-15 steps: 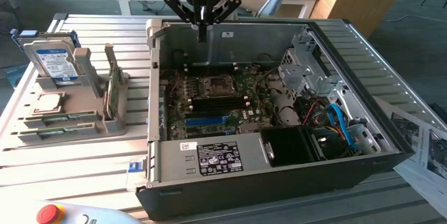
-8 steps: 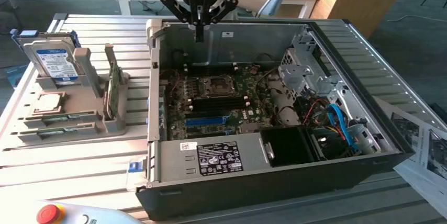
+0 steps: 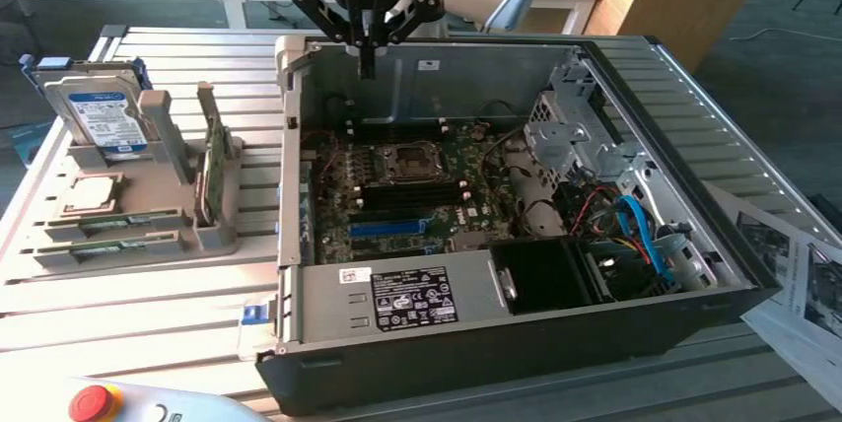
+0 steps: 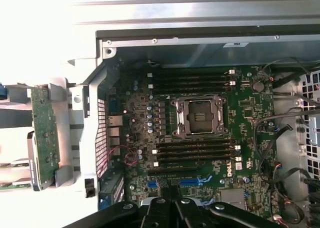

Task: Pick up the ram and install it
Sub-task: 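Reach for the ram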

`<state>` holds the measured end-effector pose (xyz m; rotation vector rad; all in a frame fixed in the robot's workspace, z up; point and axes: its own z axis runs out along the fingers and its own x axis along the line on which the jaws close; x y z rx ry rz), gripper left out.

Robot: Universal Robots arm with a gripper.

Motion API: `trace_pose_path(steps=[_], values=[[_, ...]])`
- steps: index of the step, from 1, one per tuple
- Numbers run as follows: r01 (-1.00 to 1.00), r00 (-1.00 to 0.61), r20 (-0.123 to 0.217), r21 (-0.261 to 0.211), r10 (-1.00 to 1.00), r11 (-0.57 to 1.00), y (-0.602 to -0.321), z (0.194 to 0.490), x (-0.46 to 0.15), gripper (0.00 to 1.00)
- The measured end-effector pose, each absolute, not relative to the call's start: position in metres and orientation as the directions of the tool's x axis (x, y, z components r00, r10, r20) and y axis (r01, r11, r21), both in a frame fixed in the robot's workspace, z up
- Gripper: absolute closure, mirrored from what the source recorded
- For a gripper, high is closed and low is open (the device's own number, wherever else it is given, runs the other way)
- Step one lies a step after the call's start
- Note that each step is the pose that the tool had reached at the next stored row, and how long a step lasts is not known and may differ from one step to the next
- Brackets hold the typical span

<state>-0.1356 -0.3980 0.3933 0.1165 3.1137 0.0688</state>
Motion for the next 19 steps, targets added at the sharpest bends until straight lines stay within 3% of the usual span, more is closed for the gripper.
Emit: trace_pose_path(steps=[19], values=[[0.074, -0.997, -0.023, 0.045, 0.075, 0.996, -0.396, 0.393, -0.163, 0.89]])
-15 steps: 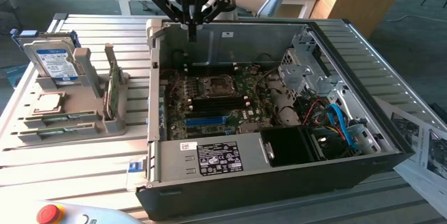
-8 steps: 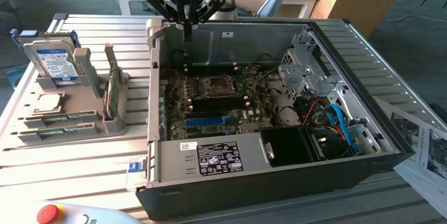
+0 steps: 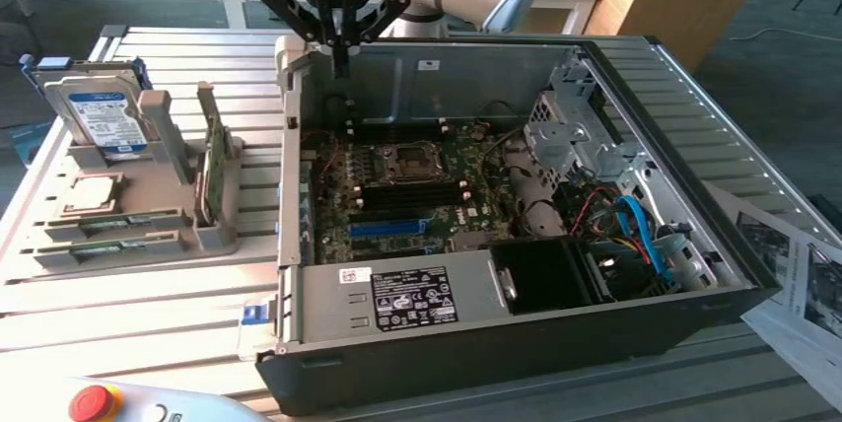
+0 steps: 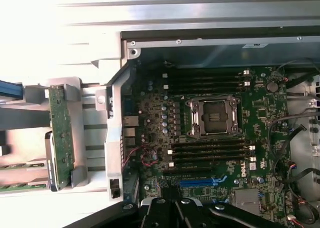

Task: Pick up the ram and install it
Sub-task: 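Reach for the ram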

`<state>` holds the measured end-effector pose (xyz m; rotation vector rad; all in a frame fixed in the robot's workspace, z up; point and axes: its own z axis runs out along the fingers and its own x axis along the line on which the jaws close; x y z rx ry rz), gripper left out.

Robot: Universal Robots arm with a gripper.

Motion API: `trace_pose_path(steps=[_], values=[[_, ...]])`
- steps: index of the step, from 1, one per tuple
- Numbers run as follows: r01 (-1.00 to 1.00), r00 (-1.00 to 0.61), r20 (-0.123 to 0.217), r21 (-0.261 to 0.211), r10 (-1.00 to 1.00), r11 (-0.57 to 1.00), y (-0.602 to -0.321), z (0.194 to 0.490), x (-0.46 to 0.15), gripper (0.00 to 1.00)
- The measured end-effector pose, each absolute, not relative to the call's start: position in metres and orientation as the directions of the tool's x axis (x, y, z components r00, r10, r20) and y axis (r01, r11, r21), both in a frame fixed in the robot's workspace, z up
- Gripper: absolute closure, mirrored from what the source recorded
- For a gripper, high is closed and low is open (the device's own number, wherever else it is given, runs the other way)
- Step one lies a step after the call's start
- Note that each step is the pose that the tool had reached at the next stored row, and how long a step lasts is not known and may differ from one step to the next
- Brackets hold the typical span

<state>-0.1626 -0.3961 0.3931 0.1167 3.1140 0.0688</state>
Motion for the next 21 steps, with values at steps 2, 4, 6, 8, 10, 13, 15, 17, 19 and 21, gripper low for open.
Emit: trace_pose_path(steps=[2, 4, 6, 8, 10, 13, 15, 17, 19, 21], values=[[0.074, -0.997, -0.023, 0.045, 0.075, 0.996, -0.396, 0.393, -0.166, 0.89], [0.074, -0.997, -0.023, 0.045, 0.075, 0.996, -0.396, 0.393, -0.169, 0.89], [0.074, -0.997, -0.023, 0.045, 0.075, 0.996, -0.395, 0.393, -0.172, 0.89], [0.074, -0.997, -0.022, 0.045, 0.075, 0.996, -0.395, 0.393, -0.175, 0.89], [0.074, -0.997, -0.022, 0.045, 0.075, 0.996, -0.395, 0.393, -0.178, 0.89], [0.074, -0.997, -0.022, 0.045, 0.075, 0.996, -0.394, 0.393, -0.183, 0.89], [0.074, -0.997, -0.022, 0.045, 0.075, 0.996, -0.394, 0.393, -0.186, 0.89], [0.074, -0.997, -0.022, 0.045, 0.075, 0.996, -0.394, 0.393, -0.189, 0.89], [0.074, -0.997, -0.021, 0.045, 0.075, 0.996, -0.394, 0.393, -0.192, 0.89], [0.074, -0.997, -0.021, 0.045, 0.075, 0.996, -0.393, 0.393, -0.196, 0.89]])
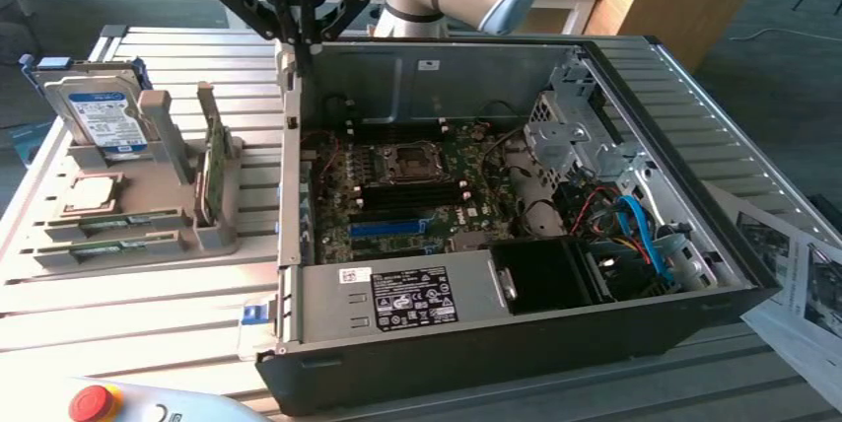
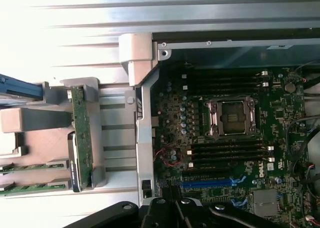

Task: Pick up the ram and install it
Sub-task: 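Reach for the ram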

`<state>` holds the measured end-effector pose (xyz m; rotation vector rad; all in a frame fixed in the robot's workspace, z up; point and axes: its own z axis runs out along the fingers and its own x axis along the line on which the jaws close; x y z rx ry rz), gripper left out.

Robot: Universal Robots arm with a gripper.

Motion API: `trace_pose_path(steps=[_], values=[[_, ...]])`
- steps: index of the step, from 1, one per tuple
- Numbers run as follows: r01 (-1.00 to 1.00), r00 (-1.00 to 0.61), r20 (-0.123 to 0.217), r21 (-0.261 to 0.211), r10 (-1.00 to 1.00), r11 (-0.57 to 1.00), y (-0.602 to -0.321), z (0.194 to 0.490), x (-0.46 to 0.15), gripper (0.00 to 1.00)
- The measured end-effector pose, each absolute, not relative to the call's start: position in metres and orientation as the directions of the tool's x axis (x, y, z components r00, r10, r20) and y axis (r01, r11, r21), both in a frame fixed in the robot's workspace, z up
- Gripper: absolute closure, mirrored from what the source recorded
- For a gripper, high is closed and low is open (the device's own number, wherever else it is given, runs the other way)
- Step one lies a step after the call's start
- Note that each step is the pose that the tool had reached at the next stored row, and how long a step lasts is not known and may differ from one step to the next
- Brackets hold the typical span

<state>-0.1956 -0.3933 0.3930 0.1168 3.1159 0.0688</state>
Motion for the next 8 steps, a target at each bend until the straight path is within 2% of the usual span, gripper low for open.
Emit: trace_pose_path(steps=[8], values=[[0.074, -0.997, -0.02, 0.045, 0.075, 0.996, -0.392, 0.393, -0.208, 0.89]])
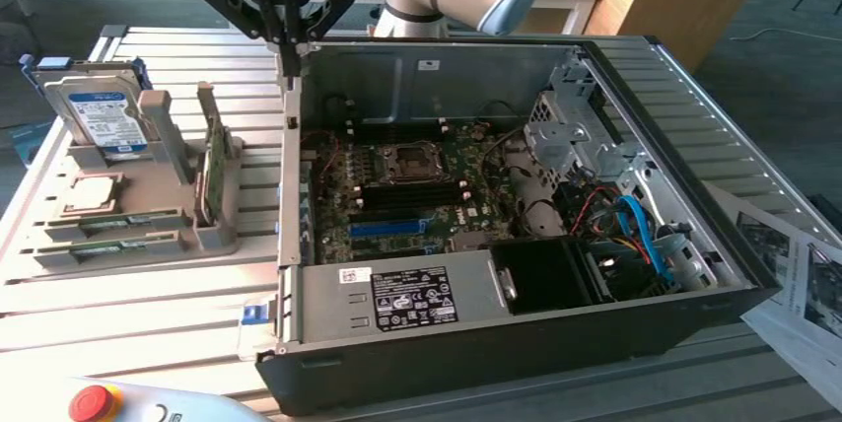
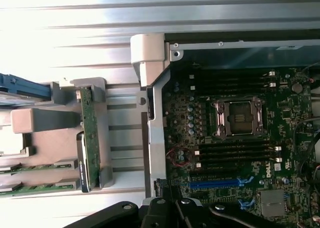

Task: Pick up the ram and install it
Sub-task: 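Reach for the ram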

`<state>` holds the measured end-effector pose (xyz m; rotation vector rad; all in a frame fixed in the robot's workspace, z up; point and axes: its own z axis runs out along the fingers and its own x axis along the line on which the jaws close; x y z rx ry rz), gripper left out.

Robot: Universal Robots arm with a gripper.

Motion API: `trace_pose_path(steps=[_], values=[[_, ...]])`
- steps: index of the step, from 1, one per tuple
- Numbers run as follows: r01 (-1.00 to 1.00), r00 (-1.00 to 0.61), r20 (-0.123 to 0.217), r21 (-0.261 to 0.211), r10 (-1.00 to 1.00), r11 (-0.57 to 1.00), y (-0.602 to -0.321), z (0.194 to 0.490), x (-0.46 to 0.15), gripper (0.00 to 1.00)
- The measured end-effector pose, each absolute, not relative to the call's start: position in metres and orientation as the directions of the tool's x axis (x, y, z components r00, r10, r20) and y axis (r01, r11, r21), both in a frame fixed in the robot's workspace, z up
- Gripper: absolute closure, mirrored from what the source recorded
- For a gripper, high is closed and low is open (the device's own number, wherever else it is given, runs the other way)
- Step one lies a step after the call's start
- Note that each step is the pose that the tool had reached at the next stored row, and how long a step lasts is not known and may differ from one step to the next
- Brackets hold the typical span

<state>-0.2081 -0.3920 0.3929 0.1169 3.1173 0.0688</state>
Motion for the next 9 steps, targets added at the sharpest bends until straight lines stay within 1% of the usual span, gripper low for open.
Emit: trace_pose_path(steps=[9], values=[[0.074, -0.997, -0.018, 0.045, 0.075, 0.996, -0.391, 0.393, -0.222, 0.89]])
